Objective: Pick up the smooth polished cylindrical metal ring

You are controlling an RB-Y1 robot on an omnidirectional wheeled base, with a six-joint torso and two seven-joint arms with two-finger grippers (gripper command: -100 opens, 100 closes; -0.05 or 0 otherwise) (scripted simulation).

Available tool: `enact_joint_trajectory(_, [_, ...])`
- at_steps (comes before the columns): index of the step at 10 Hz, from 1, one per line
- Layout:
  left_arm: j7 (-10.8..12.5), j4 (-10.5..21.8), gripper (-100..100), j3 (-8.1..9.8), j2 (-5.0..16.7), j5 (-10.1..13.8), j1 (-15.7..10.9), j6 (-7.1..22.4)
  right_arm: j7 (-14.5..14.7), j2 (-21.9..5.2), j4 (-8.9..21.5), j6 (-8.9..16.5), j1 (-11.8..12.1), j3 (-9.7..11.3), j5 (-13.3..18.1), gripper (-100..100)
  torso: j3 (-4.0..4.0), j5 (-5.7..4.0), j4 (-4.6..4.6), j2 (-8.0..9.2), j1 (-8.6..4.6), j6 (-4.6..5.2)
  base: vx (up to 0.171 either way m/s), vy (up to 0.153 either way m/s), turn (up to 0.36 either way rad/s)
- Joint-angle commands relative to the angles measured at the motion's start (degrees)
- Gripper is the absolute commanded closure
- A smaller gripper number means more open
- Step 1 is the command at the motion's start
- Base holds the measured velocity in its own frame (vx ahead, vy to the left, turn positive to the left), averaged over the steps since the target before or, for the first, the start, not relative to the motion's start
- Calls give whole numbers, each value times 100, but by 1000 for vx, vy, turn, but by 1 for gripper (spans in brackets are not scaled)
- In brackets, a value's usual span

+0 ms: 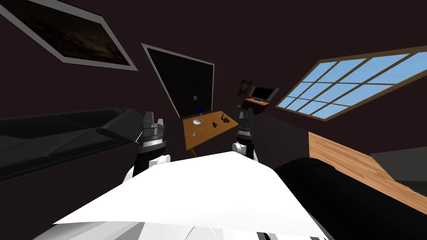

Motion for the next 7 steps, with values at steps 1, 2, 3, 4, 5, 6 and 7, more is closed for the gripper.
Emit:
enact_joint_trajectory(1, [-30,233,-100,20,221,22,-149,110,0,0,0,0,0,0,0,0,0,0,0,0,0,0,-23,-23,-101])
enact_joint_trajectory(2, [-44,347,-100,30,301,33,-223,165,0,0,0,0,-1,1,0,0,2,-1,1,5,-6,3,-40,-36,-94])
enact_joint_trajectory(3, [-60,480,-100,41,382,47,-309,229,0,0,0,0,-1,0,0,0,6,-2,2,11,-11,1,-43,-29,-74])
enact_joint_trajectory(4, [-78,632,-100,52,462,63,-407,303,0,0,0,0,-1,0,0,0,8,-2,3,14,-10,1,-43,-26,-83])
enact_joint_trajectory(5, [-98,801,-100,64,538,82,-515,386,0,0,0,0,-1,0,0,0,9,-2,3,15,-9,1,-43,-27,-105])
enact_joint_trajectory(6, [-119,974,-100,76,610,103,-632,478,0,0,0,0,-1,0,0,0,9,-2,3,15,-9,2,-40,-25,-111])
enact_joint_trajectory(7, [-141,1170,-100,89,678,127,-756,579,0,0,0,0,-1,0,0,0,8,-2,3,13,-8,2,-40,-27,-125])
